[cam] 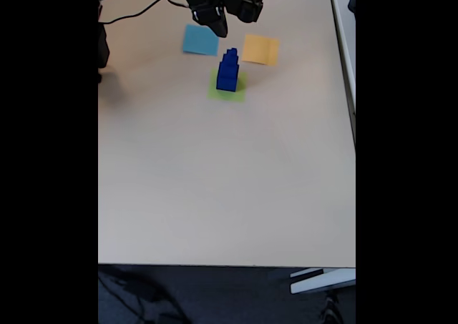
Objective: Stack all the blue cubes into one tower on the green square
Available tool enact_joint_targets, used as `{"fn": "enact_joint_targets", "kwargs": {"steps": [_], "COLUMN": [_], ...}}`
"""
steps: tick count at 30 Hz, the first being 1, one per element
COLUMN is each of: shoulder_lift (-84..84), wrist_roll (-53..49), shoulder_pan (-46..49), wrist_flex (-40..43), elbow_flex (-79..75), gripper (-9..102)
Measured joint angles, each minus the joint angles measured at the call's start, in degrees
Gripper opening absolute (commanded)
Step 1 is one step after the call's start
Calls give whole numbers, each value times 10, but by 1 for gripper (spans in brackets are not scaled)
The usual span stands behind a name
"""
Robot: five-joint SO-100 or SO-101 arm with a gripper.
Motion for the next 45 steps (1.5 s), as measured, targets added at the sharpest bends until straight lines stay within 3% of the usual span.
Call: {"fn": "enact_joint_targets", "kwargs": {"steps": [23, 32, 45], "shoulder_lift": [0, 0, 149], "wrist_roll": [12, -41, -127], "shoulder_pan": [-18, -18, -18], "wrist_flex": [-14, -27, -41], "elbow_flex": [14, 42, 266], "gripper": [0, 0, 0]}}
